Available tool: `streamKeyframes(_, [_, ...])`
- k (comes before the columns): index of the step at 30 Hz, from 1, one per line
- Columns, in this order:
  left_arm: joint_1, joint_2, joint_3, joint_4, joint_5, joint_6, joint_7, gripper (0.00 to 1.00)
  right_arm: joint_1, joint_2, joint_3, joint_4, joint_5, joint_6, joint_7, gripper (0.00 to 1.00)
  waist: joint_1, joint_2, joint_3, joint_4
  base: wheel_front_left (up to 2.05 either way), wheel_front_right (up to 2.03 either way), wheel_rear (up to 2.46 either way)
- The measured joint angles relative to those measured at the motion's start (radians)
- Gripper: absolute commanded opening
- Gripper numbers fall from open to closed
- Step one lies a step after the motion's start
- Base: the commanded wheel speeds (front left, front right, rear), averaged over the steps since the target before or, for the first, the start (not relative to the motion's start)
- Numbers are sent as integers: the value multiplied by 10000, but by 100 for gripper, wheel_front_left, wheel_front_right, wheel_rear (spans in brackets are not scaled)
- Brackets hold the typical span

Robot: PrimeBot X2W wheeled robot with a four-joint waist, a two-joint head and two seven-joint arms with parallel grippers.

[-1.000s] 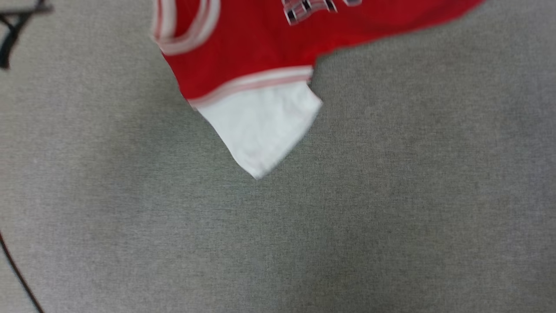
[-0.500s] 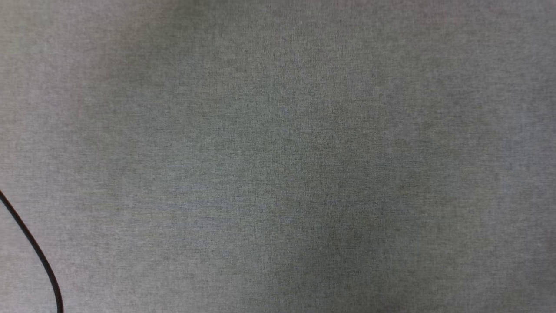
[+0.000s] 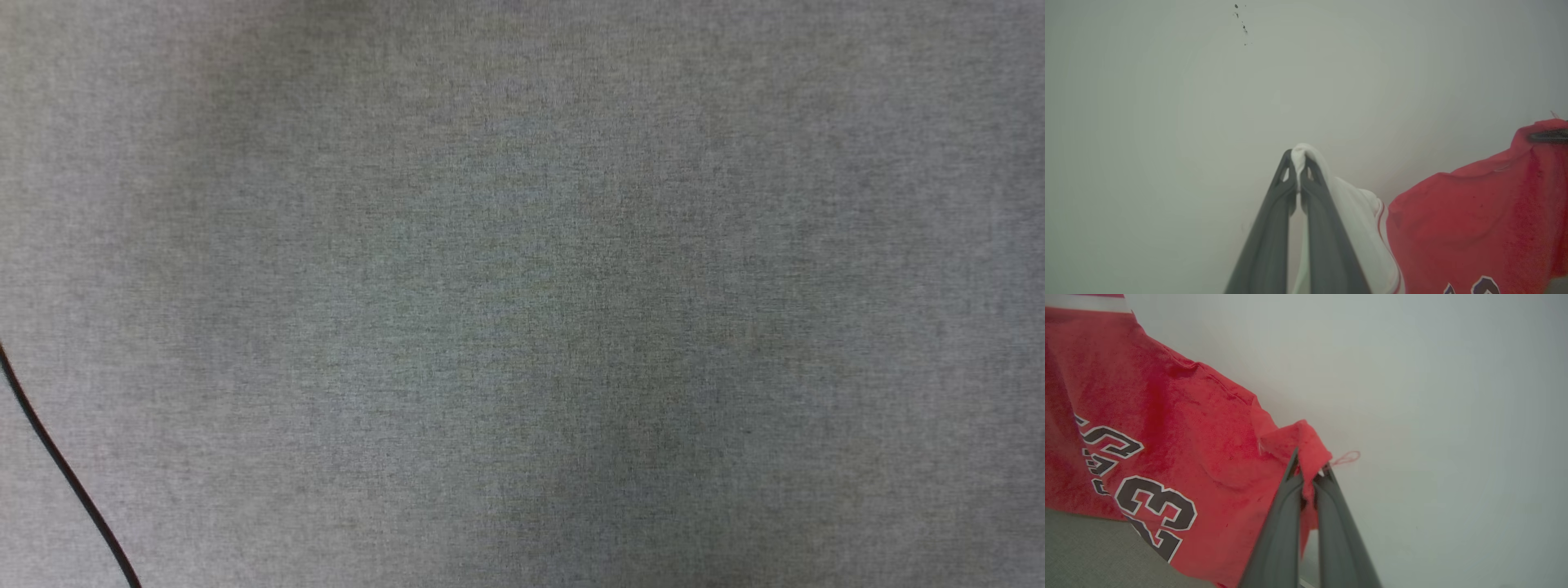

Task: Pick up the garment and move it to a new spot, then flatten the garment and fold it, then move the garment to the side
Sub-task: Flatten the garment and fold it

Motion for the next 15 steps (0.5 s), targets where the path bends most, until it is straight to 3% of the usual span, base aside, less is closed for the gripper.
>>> streamKeyframes(9, [2787,299,-675,-119,-483,-71,-500,0,2170,109,1308,-257,1143,0,-805,0,-1,0,-704,-27,0,0,0])
streamKeyframes(15, [5140,535,-915,-803,-859,38,-709,0,4035,-276,1977,-591,1933,0,-1336,0,-2,0,-1523,-5,0,0,0])
